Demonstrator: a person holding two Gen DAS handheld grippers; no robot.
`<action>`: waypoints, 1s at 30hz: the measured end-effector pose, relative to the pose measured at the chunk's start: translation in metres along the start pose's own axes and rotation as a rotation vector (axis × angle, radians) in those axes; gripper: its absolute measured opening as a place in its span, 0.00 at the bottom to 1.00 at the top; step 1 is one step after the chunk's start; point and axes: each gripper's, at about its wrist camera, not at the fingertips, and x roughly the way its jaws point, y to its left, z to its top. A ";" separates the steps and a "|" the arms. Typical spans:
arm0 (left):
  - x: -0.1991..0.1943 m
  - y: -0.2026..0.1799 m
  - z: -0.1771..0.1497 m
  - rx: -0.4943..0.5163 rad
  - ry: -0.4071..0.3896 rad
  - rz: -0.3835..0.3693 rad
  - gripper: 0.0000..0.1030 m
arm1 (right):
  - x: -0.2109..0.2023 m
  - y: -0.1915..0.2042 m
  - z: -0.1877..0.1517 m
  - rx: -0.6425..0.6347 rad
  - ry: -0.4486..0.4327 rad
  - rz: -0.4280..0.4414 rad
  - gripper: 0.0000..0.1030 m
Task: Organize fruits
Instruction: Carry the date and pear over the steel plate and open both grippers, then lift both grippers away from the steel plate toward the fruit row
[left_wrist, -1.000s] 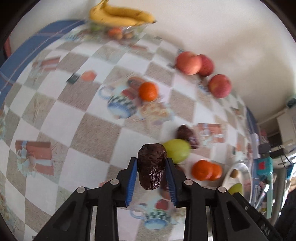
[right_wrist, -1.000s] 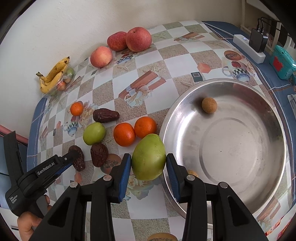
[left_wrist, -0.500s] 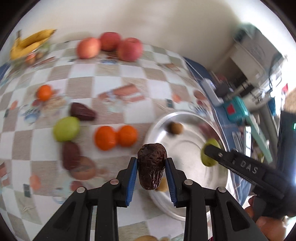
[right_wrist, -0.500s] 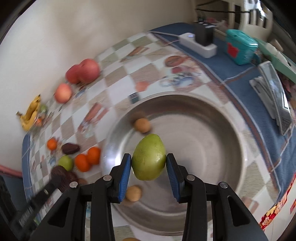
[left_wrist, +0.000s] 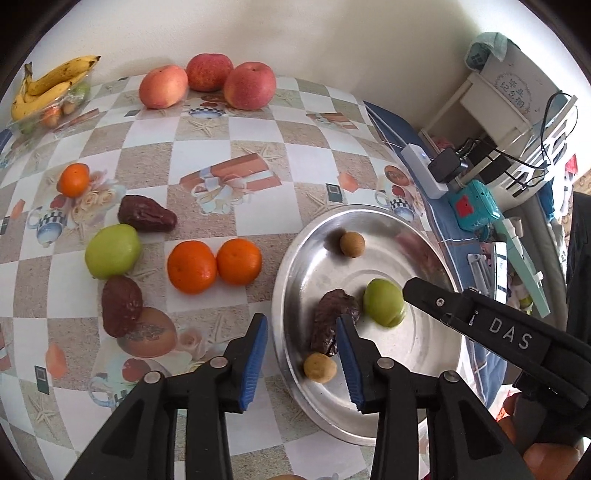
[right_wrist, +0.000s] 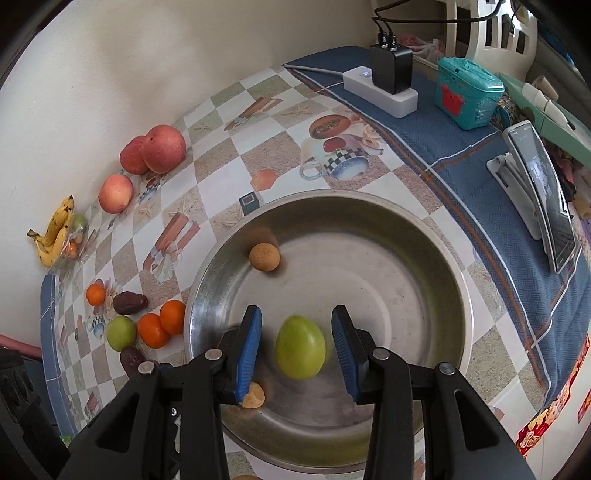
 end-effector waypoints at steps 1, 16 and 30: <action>-0.001 0.002 0.000 -0.004 0.000 0.010 0.51 | 0.000 0.001 -0.001 -0.002 0.003 0.002 0.40; -0.044 0.117 0.004 -0.332 -0.035 0.336 0.74 | 0.006 0.042 -0.013 -0.142 0.022 -0.013 0.41; -0.078 0.176 0.002 -0.495 -0.093 0.350 0.79 | 0.007 0.111 -0.040 -0.321 0.017 0.020 0.41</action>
